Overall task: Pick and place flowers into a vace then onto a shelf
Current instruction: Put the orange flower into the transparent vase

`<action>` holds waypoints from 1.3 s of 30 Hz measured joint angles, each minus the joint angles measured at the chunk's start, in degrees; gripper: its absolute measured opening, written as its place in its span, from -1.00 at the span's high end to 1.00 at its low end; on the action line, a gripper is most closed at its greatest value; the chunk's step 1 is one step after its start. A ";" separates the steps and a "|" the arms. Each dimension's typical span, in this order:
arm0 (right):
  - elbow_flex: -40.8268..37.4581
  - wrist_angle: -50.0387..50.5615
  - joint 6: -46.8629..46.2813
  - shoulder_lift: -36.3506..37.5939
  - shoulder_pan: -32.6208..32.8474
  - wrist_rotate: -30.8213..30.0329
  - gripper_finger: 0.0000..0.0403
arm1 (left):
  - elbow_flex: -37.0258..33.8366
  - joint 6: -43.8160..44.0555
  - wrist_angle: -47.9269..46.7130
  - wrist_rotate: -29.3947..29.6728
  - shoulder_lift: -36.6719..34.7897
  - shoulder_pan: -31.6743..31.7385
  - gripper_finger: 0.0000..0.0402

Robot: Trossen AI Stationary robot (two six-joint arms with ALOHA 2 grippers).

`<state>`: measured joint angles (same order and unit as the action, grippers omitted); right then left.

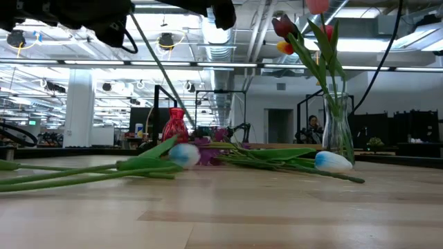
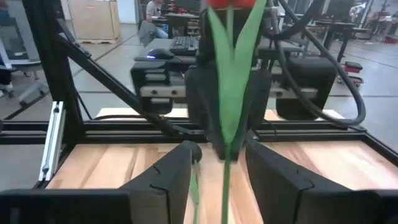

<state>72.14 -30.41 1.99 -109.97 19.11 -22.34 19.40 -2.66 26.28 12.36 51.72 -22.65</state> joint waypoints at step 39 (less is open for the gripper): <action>0.00 6.49 -2.30 0.04 0.54 0.01 0.94 | 10.80 -0.79 -1.46 -0.54 18.32 0.07 0.97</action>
<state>72.14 -23.92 -0.31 -109.93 19.65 -22.33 30.20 -3.44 24.83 11.82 70.04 -22.59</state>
